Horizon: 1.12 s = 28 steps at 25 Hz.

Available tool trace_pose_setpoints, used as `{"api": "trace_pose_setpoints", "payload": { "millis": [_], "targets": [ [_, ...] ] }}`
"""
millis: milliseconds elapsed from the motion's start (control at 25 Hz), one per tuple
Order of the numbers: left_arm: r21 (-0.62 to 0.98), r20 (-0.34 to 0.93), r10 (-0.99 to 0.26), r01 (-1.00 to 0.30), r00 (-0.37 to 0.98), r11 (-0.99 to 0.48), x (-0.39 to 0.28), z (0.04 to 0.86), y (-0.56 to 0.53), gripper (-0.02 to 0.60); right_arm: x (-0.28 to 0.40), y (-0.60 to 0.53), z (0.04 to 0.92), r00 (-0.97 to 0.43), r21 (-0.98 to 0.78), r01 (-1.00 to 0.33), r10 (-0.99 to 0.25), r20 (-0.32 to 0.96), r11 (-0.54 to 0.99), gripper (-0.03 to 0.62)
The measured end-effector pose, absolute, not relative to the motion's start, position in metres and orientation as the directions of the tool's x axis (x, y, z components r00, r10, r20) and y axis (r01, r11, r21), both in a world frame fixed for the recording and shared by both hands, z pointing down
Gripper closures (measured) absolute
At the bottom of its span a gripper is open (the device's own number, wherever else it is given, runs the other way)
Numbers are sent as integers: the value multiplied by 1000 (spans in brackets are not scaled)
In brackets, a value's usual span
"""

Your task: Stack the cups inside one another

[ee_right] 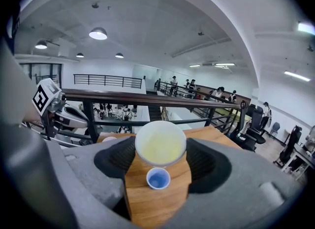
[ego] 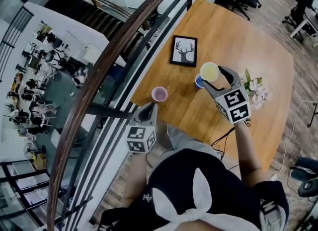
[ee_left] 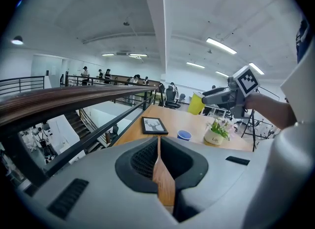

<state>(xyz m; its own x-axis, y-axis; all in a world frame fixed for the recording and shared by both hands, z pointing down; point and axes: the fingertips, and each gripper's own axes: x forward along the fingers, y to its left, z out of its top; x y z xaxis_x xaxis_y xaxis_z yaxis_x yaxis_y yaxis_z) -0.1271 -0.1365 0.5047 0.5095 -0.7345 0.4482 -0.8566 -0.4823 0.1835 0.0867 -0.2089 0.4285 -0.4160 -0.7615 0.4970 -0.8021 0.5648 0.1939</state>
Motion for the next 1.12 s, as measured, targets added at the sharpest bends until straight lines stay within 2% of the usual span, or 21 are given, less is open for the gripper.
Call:
{"api": "trace_pose_setpoints", "payload": {
  "millis": [1120],
  "targets": [
    [207, 462, -708, -841, 534, -500, -116, 517, -146, 549, 104, -228, 518, -387, 84, -830, -677, 625, 552, 273]
  ]
}}
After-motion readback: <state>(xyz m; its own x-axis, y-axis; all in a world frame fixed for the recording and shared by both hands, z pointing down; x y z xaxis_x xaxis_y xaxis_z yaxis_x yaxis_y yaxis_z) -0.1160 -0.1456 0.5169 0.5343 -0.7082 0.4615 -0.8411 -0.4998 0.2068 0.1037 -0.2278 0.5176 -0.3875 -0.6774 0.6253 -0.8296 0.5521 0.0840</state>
